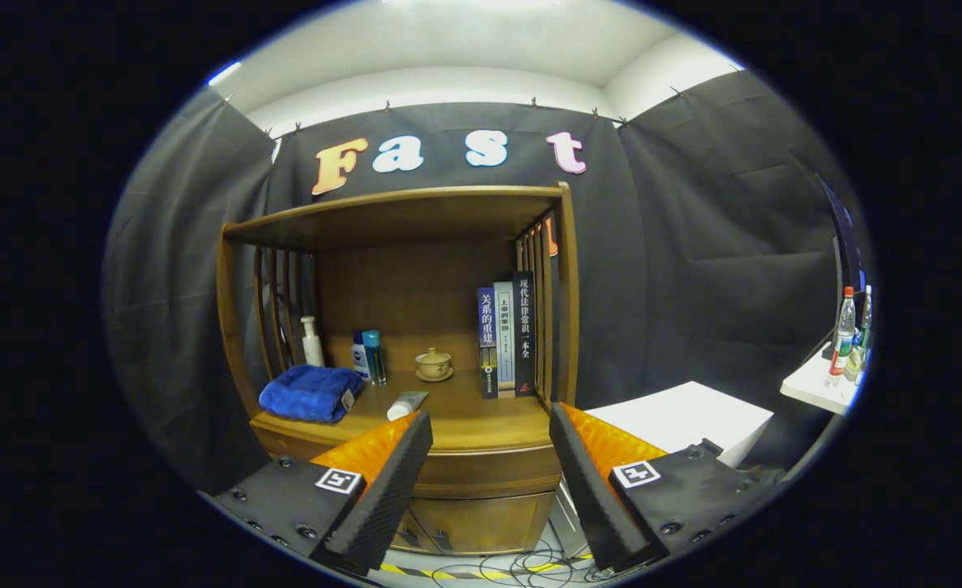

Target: Pull open the drawer, take out the items inside it, and place them on the countertop above the cabinet.

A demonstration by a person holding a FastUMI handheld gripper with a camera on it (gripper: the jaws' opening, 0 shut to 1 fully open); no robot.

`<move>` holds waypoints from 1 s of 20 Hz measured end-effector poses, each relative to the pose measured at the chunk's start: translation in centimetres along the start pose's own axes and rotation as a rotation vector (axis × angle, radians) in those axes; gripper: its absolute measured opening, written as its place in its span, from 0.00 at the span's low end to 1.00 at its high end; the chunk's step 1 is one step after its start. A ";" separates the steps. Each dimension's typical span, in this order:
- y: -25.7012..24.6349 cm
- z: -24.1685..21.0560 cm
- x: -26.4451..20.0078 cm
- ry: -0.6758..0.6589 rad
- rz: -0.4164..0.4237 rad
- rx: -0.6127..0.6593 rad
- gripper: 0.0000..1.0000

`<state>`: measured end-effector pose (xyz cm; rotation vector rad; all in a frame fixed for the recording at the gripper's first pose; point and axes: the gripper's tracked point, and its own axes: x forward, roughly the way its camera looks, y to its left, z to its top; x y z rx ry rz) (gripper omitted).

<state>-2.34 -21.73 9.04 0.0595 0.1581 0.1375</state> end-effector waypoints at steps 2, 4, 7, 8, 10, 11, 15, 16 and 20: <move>-0.5 0.4 -0.7 -0.005 -0.008 0.001 0.96; -1.4 0.6 -1.2 -0.010 -0.031 -0.017 0.96; -1.6 0.5 -1.7 -0.007 -0.035 -0.016 0.96; -1.7 0.4 -1.9 -0.001 -0.033 -0.010 0.96; -2.1 0.2 -2.2 0.004 -0.039 0.006 0.96; -2.2 0.4 -2.2 0.001 -0.043 0.016 0.96; -1.9 0.4 -2.4 -0.004 -0.032 0.026 0.96; -1.8 0.2 -2.3 -0.001 -0.032 0.018 0.96; -1.3 -0.7 -1.8 0.017 -0.026 0.004 0.96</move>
